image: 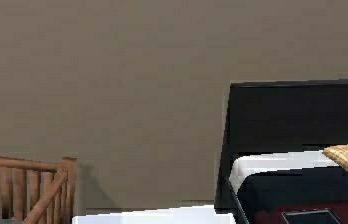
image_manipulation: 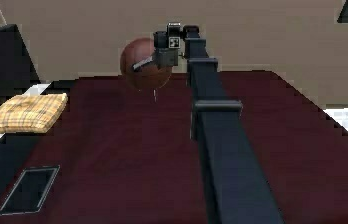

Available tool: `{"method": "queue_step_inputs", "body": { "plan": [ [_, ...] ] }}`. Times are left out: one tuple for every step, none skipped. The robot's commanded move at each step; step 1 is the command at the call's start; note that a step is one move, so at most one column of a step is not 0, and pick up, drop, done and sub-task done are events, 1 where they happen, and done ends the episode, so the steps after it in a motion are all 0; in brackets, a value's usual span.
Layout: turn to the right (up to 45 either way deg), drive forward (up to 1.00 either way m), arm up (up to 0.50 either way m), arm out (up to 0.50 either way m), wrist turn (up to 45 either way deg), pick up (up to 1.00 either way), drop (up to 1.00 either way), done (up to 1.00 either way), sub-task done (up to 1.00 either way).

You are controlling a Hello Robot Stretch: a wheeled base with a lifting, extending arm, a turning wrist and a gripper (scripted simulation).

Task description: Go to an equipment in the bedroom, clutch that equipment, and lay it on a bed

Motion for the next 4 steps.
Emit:
{"method": "queue_step_inputs", "body": {
  "plan": [
    [0.0, 0.0, -0.2, 0.0, 0.0, 0.0, 0.0, 0.0, 0.0],
    [0.0, 0.0, -0.32, 0.0, 0.0, 0.0, 0.0, 0.0, 0.0],
    [0.0, 0.0, 0.0, 0.0, 0.0, 0.0, 1.0, 0.0, 0.0],
    [0.0, 0.0, 0.1, 0.0, 0.0, 0.0, 0.0, 0.0, 0.0]
  ]
}}
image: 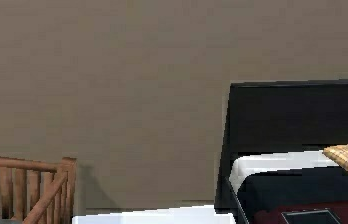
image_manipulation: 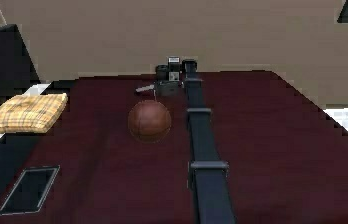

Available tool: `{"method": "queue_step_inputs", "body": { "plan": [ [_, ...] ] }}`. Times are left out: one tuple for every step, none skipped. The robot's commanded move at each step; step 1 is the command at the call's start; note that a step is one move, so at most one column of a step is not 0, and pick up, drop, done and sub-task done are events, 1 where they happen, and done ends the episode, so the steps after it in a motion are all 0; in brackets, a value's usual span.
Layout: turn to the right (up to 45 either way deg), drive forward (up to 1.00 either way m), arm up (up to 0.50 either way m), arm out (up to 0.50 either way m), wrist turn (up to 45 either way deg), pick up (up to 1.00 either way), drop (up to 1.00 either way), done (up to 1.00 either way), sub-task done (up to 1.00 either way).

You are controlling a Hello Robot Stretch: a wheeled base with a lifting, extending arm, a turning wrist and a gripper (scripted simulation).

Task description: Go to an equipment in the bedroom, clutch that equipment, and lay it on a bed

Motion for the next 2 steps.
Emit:
{"method": "queue_step_inputs", "body": {
  "plan": [
    [0.0, 0.0, 0.0, -0.08, 0.0, 0.0, 0.0, 0.0, 0.0],
    [0.0, 0.0, 0.0, 0.0, 0.0, 0.0, 0.0, 1.0, 0.0]
  ]
}}
